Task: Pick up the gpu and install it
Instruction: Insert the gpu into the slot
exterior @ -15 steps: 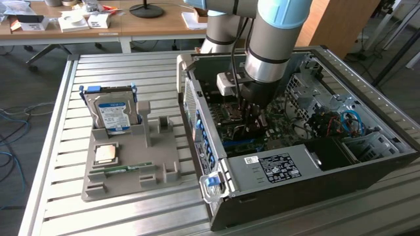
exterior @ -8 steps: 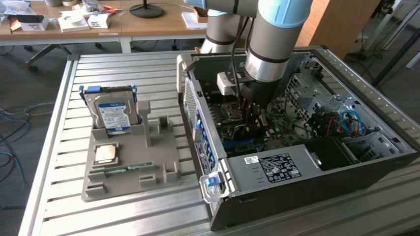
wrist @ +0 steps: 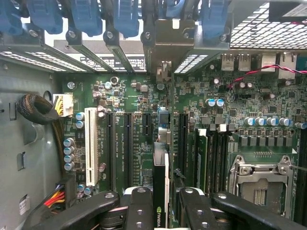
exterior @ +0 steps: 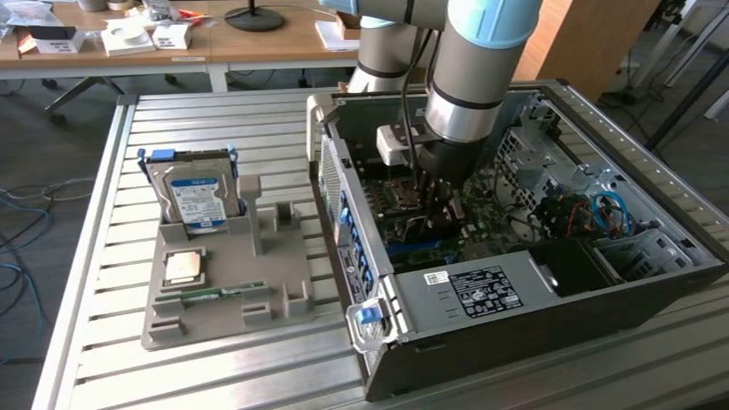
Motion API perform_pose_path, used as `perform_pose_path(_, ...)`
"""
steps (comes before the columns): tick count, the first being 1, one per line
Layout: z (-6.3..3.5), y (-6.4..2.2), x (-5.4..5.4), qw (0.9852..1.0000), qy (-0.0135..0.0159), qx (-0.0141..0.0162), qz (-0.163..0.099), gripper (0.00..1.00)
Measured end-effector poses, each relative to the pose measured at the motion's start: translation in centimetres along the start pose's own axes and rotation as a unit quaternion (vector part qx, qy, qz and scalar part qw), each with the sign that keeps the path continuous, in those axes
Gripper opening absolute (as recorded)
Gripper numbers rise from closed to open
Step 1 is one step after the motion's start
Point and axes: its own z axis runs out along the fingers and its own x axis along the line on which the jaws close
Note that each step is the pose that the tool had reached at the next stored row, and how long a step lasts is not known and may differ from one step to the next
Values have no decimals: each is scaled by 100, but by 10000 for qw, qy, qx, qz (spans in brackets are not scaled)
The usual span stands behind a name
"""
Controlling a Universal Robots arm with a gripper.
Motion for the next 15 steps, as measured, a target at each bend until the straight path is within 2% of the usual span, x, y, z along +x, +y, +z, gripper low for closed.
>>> perform_pose_path(15,24,14,-1,10000,-1,1,0,26)
